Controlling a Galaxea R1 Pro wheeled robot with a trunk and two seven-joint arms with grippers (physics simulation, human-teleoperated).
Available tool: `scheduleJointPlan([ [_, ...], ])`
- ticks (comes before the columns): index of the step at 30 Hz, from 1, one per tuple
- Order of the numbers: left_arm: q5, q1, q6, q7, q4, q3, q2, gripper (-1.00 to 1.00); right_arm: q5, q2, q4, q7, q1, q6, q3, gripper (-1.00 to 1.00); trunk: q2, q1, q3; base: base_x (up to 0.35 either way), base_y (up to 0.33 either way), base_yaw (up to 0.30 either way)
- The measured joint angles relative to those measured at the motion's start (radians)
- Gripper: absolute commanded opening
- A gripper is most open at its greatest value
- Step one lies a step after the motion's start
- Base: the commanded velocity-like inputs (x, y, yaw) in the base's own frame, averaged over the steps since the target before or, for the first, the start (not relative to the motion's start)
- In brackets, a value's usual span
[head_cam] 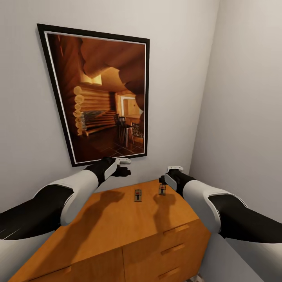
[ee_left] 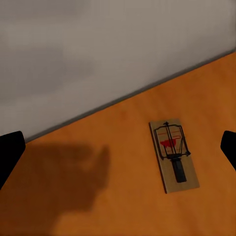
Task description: Take the four mousetraps from the cabinet in the bathroom and place them on the bathroom floor. Make sure all four end up on the same floor surface, and ensure that at least two of them are either under or directly next to the same bathroom sink.
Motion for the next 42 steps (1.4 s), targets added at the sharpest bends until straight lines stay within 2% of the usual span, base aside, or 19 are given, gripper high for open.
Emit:
scheduleJointPlan([
  [9, 0.001, 0.000, 0.000, 0.000, 0.001, 0.000, 0.000, 1.00, -0.001, 0.000, 0.001, 0.000, 0.000, -0.012, -0.001, 1.00, 0.000, 0.000, 0.000, 0.000, 0.000, 0.000],
  [24, 0.000, 0.000, 0.000, 0.000, 0.001, 0.000, 0.000, 1.00, -0.011, 0.000, 0.007, 0.000, 0.000, -0.076, -0.002, 1.00, 0.000, 0.000, 0.000, 0.000, 0.000, 0.000],
  [35, 0.001, 0.000, 0.000, 0.000, 0.002, 0.000, 0.000, 1.00, -0.009, 0.000, 0.007, 0.000, -0.003, -0.156, -0.003, 1.00, 0.000, 0.000, 0.000, 0.000, 0.000, 0.000],
  [42, 0.000, 0.000, 0.000, -0.002, 0.001, 0.000, 0.000, 1.00, -0.007, 0.000, 0.006, -0.001, -0.003, -0.161, -0.002, 1.00, 0.000, 0.000, 0.000, 0.000, 0.000, 0.000],
])
